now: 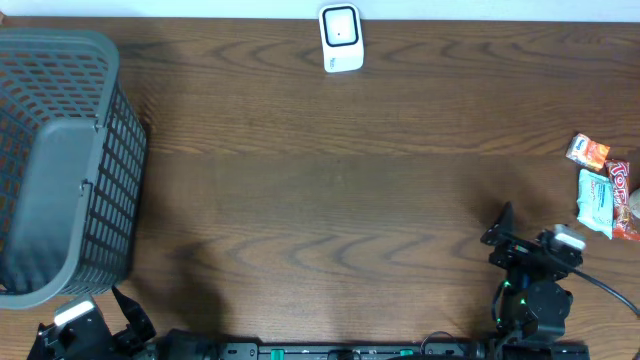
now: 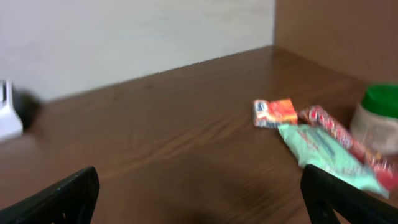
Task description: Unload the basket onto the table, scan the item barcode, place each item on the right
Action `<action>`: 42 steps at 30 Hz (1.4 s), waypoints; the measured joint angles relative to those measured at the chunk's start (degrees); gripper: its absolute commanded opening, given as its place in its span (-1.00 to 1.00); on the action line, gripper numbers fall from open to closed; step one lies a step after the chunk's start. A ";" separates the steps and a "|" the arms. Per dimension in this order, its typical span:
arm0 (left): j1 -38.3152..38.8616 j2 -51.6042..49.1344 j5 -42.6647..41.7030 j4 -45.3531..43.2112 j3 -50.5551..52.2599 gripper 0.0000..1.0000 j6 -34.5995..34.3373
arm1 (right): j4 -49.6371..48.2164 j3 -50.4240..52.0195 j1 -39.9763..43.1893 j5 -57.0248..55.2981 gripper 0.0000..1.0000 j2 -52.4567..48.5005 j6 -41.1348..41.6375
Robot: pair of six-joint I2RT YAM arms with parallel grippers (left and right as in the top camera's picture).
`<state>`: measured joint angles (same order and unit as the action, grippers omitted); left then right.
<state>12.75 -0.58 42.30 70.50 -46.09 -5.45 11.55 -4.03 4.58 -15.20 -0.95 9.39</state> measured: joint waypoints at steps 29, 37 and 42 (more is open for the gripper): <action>0.00 0.00 0.00 0.00 0.00 0.96 -0.02 | 0.02 0.00 0.00 3.87 0.98 0.00 -17.46; 0.00 0.00 0.00 0.00 0.00 0.96 0.00 | 0.02 0.00 0.00 3.87 0.99 0.00 -17.55; 0.00 0.00 0.00 0.00 0.00 0.96 0.00 | 0.02 0.00 0.00 3.87 0.99 0.00 -17.59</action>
<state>12.75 -0.58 42.30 70.50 -46.09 -5.45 11.57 -4.03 4.58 -11.33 -0.95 -8.21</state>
